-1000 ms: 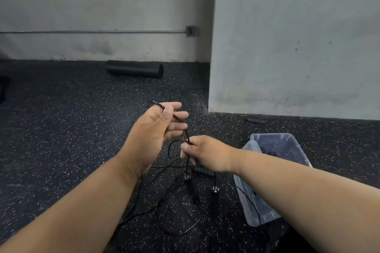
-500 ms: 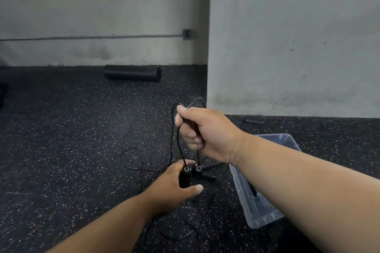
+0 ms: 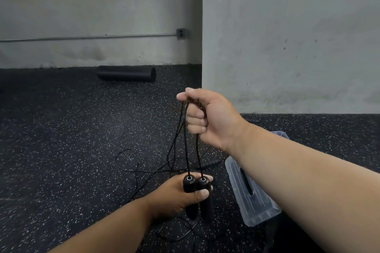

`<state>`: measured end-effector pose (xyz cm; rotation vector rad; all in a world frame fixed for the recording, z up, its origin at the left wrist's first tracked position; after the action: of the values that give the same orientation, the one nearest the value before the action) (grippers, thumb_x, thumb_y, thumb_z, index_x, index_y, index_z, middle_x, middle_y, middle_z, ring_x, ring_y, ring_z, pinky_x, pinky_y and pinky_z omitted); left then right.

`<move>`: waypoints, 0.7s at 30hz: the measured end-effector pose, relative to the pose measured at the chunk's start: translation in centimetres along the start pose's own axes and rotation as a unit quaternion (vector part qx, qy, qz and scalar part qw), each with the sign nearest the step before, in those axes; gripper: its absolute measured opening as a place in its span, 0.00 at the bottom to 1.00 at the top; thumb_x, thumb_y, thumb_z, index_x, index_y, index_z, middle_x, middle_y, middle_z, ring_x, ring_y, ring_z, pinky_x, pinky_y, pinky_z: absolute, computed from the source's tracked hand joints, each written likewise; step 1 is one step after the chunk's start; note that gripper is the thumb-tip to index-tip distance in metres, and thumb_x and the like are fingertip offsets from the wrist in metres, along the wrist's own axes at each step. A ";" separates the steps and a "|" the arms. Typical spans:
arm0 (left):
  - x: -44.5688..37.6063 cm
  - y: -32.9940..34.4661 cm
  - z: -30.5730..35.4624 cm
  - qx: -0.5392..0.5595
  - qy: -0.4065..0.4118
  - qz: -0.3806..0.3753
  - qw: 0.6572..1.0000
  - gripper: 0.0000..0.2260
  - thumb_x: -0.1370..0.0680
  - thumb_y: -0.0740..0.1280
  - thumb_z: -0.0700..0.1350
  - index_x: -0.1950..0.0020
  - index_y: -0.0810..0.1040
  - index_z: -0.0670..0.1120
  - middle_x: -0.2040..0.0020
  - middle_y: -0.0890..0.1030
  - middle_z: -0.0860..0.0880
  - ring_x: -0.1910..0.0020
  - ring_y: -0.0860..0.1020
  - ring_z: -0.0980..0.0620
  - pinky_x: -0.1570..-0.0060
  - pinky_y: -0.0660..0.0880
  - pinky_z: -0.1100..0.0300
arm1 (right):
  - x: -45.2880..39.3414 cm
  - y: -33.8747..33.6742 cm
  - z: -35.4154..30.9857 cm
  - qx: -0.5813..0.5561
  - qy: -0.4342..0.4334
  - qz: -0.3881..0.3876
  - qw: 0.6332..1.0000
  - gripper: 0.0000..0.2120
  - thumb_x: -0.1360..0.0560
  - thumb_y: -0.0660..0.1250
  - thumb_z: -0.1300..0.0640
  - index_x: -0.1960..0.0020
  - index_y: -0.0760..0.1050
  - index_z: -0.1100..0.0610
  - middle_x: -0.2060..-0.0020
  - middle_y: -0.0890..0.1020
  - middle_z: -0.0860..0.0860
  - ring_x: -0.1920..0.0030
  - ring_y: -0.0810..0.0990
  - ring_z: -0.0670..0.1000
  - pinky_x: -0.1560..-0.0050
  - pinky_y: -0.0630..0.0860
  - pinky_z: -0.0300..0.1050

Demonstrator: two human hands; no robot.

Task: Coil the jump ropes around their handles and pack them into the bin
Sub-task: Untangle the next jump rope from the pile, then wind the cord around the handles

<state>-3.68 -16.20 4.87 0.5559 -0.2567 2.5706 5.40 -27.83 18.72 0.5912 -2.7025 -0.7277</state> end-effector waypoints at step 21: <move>-0.1 -1.0 -0.9 0.096 -0.002 -0.017 0.995 0.16 0.26 0.76 0.43 0.38 0.84 0.47 0.36 0.84 0.45 0.30 0.79 0.41 0.25 0.68 0.38 | -1.8 -3.4 -0.9 0.050 -0.017 0.126 0.991 0.13 0.17 0.63 0.49 0.41 0.80 0.57 0.69 0.74 0.49 0.71 0.67 0.46 0.70 0.65 0.40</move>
<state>-3.41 -15.18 4.10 0.6292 -0.0003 2.5764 8.31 -30.06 17.36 0.2508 -2.7887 -0.5439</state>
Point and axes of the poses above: each hand's wrist, its own x-axis away from the middle knuckle, its own y-axis out of the palm, z = x × y, the point moved 4 cm from there along -x, towards the middle knuckle
